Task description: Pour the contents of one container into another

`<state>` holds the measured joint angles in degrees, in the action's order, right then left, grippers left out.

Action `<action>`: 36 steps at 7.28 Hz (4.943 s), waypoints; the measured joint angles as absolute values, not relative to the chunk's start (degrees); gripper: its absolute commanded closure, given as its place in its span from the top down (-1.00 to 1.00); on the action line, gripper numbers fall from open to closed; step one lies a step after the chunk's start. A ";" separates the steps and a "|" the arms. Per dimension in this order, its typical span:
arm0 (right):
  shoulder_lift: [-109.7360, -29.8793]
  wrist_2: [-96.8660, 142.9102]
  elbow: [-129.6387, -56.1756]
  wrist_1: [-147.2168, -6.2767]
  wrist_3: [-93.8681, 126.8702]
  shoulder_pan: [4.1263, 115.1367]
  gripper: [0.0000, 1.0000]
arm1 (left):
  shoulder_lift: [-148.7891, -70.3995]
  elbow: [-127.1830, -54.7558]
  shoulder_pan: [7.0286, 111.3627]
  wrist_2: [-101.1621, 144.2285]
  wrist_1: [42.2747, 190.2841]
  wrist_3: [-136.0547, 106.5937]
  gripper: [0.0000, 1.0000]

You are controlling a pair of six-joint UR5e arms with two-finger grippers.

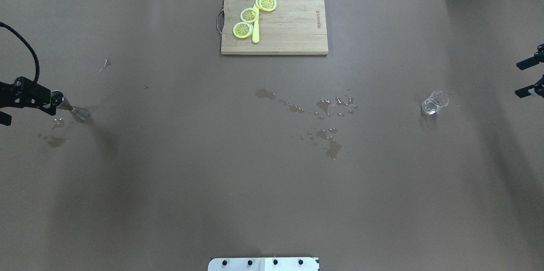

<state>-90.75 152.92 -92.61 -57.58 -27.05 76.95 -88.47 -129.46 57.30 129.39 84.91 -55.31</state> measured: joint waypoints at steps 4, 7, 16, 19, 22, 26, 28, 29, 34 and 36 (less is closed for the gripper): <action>-94.38 152.07 -92.12 -41.26 -26.87 73.79 1.00 | -83.59 -135.87 49.77 120.98 85.58 -60.39 0.94; -94.14 152.13 -86.34 -31.14 -26.85 71.75 1.00 | -83.35 -136.12 39.07 108.92 89.48 -75.04 0.95; -82.56 152.56 -69.69 -19.32 -26.55 68.08 1.00 | -69.94 -136.93 17.34 70.00 102.33 -95.11 0.95; -81.83 152.74 -68.88 -19.18 -26.33 67.94 1.00 | -69.30 -133.34 14.90 58.43 103.44 -99.54 0.93; -81.03 153.38 -68.19 -19.15 -24.82 67.94 1.00 | -69.73 -126.50 11.95 48.14 109.18 -103.70 0.93; -80.18 154.36 -67.70 -14.56 -21.46 68.02 1.00 | -71.45 -117.37 8.97 34.60 111.90 -104.55 0.91; -80.20 155.64 -65.88 -12.16 -22.25 68.02 1.00 | -73.36 -113.46 8.30 29.08 112.05 -104.75 0.91; -80.21 156.72 -64.18 -10.86 -22.59 68.03 1.00 | -74.72 -111.37 7.88 28.10 112.18 -104.91 0.91; -78.65 158.85 -59.53 -9.82 -22.73 66.49 1.00 | -78.10 -103.88 9.70 28.10 115.71 -105.08 0.85; -78.04 156.54 -59.07 -9.84 -23.08 65.57 0.99 | -80.53 -100.91 12.11 28.33 116.32 -104.92 0.85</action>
<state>-78.04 156.54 -59.07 -9.84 -23.08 65.57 -80.53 -100.91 12.11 28.33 116.32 -104.92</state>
